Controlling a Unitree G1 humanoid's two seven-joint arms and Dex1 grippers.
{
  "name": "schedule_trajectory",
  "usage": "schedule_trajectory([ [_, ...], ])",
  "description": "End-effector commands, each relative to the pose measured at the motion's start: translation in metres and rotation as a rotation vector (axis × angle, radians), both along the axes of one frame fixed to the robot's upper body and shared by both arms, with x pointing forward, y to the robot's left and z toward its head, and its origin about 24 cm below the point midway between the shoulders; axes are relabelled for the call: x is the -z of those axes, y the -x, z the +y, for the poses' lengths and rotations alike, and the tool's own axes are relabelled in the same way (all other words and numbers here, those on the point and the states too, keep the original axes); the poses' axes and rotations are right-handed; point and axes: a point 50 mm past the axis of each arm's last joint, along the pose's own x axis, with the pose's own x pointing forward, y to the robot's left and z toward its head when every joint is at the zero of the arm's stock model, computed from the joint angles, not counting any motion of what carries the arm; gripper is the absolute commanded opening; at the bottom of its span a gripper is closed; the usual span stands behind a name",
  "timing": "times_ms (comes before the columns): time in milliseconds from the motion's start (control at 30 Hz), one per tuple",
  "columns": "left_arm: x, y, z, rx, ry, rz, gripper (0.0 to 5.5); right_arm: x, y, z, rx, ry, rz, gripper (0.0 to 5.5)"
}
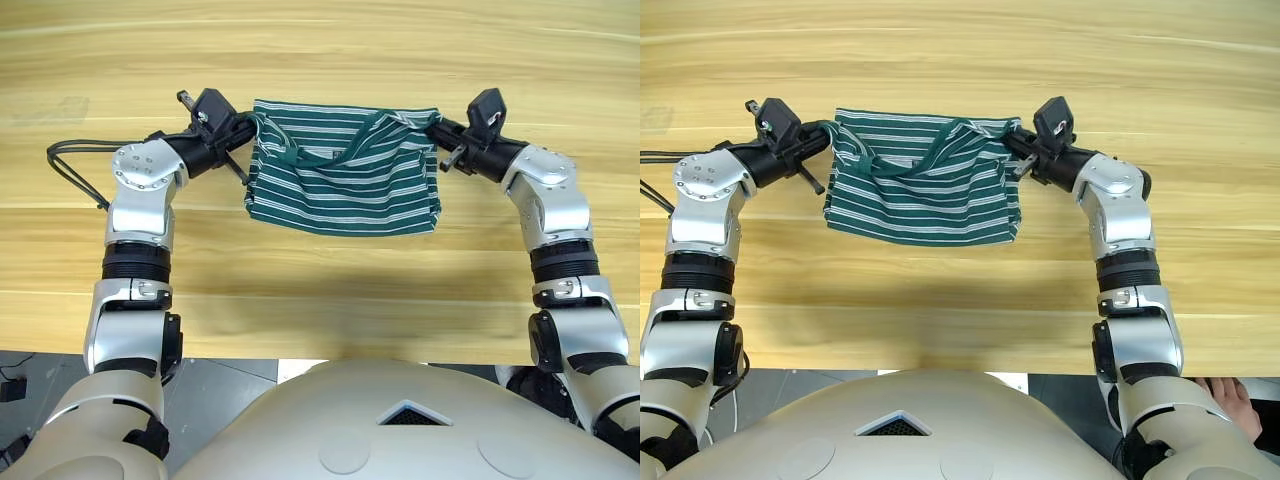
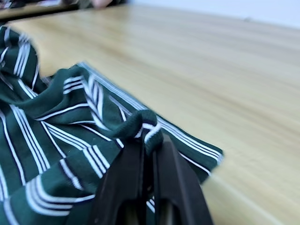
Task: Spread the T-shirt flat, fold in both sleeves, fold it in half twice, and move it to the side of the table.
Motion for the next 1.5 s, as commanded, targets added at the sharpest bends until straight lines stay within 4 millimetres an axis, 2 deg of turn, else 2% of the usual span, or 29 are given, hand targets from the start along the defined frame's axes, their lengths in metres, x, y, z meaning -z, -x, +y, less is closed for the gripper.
schedule_trajectory([
  [33, 0.002, 0.000, 0.003, -0.028, 0.021, 0.016, 0.03, -0.002, -0.003, -0.002, 0.043, -0.021, -0.017, 0.00],
  [200, 0.012, 0.006, 0.003, -0.033, 0.035, 0.064, 0.03, 0.001, -0.001, -0.004, 0.071, -0.047, -0.012, 0.00],
  [233, 0.014, 0.007, 0.003, -0.033, 0.035, 0.072, 0.38, 0.002, 0.001, -0.004, 0.071, -0.048, -0.010, 0.00],
  [433, 0.016, 0.005, -0.002, -0.072, 0.088, 0.045, 1.31, 0.008, 0.004, -0.004, 0.099, -0.058, -0.007, 0.00],
  [467, 0.016, 0.004, -0.003, -0.087, 0.109, 0.035, 1.50, 0.008, 0.003, -0.005, 0.117, -0.049, -0.018, 0.37],
  [600, 0.018, 0.003, -0.004, -0.146, 0.168, 0.009, 2.20, 0.008, -0.002, -0.008, 0.203, -0.009, -0.070, 0.92],
  [733, 0.023, 0.003, -0.003, -0.217, 0.208, -0.016, 2.86, 0.004, -0.007, -0.007, 0.247, -0.026, -0.123, 0.92],
  [867, 0.016, -0.005, 0.006, -0.313, 0.235, -0.078, 3.45, 0.004, -0.008, -0.006, 0.237, -0.037, -0.124, 0.92],
  [1133, 0.022, 0.003, 0.002, -0.325, 0.241, -0.113, 4.76, 0.003, -0.007, -0.005, 0.233, -0.041, -0.162, 0.92],
  [1200, 0.014, 0.004, 0.009, -0.382, 0.245, -0.187, 5.11, 0.003, -0.007, -0.006, 0.235, -0.039, -0.179, 0.92],
  [1333, -0.010, 0.003, 0.011, -0.445, 0.282, -0.334, 5.11, -0.002, -0.017, 0.002, 0.201, -0.007, -0.205, 0.92],
  [1500, -0.049, 0.004, 0.005, -0.463, 0.362, -0.472, 5.11, 0.000, -0.043, 0.014, 0.119, 0.213, -0.138, 0.92],
])
